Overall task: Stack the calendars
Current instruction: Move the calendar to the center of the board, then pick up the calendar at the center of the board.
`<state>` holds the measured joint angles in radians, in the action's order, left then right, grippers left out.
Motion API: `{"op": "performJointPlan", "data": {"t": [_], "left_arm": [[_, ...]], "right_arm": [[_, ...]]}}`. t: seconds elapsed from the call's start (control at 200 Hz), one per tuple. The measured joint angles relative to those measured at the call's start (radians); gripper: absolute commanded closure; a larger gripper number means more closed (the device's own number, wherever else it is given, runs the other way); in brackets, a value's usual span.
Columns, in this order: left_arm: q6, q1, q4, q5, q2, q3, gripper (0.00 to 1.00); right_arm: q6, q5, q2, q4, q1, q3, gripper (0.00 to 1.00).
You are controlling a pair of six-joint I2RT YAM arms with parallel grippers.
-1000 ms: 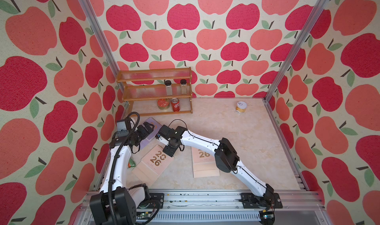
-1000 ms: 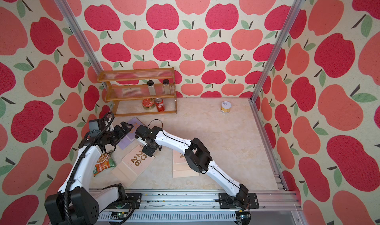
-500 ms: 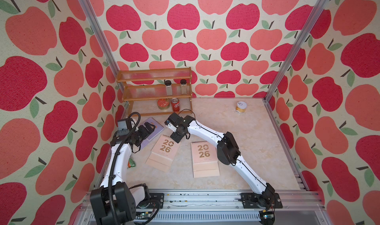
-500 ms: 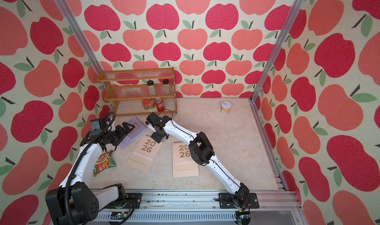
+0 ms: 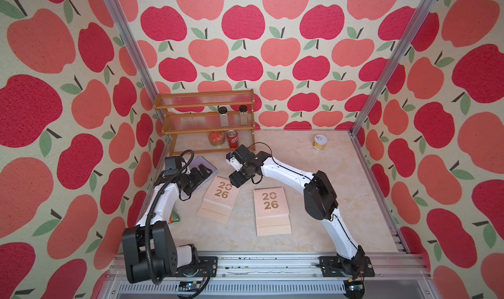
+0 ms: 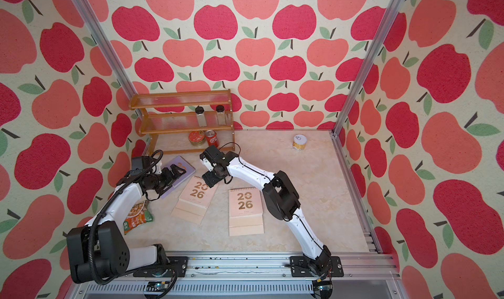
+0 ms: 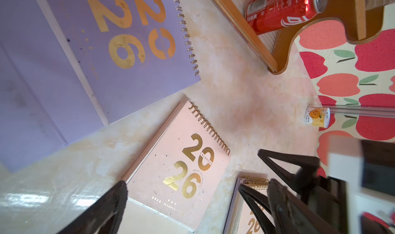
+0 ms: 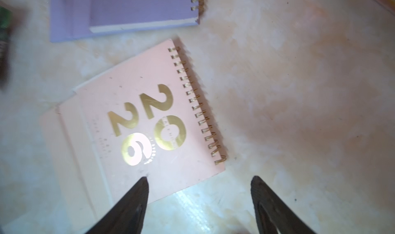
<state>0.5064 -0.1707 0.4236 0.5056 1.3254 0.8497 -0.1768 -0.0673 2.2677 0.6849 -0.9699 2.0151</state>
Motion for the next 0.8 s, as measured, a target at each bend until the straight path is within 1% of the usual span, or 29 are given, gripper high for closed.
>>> {"op": "performJointPlan", "data": {"t": [0.135, 0.245, 0.37, 0.54, 0.8], "left_arm": [[-0.003, 0.012, -0.021, -0.011, 0.058, -0.002, 0.00], [-0.008, 0.012, -0.034, -0.019, 0.082, -0.002, 0.00], [-0.008, 0.012, -0.050, -0.019, 0.099, -0.002, 0.00], [-0.008, 0.012, -0.072, -0.018, 0.107, -0.007, 0.00], [-0.007, 0.012, -0.085, -0.014, 0.156, -0.008, 0.00]], "right_arm": [[-0.162, -0.065, -0.098, -0.093, -0.020, -0.085, 0.23], [-0.276, -0.092, -0.109, -0.128, -0.036, -0.122, 0.23], [-0.372, -0.099, -0.109, -0.126, -0.048, -0.172, 0.23], [-0.456, -0.127, -0.108, -0.111, -0.043, -0.216, 0.23], [-0.519, -0.191, -0.096, -0.103, -0.023, -0.216, 0.23]]}}
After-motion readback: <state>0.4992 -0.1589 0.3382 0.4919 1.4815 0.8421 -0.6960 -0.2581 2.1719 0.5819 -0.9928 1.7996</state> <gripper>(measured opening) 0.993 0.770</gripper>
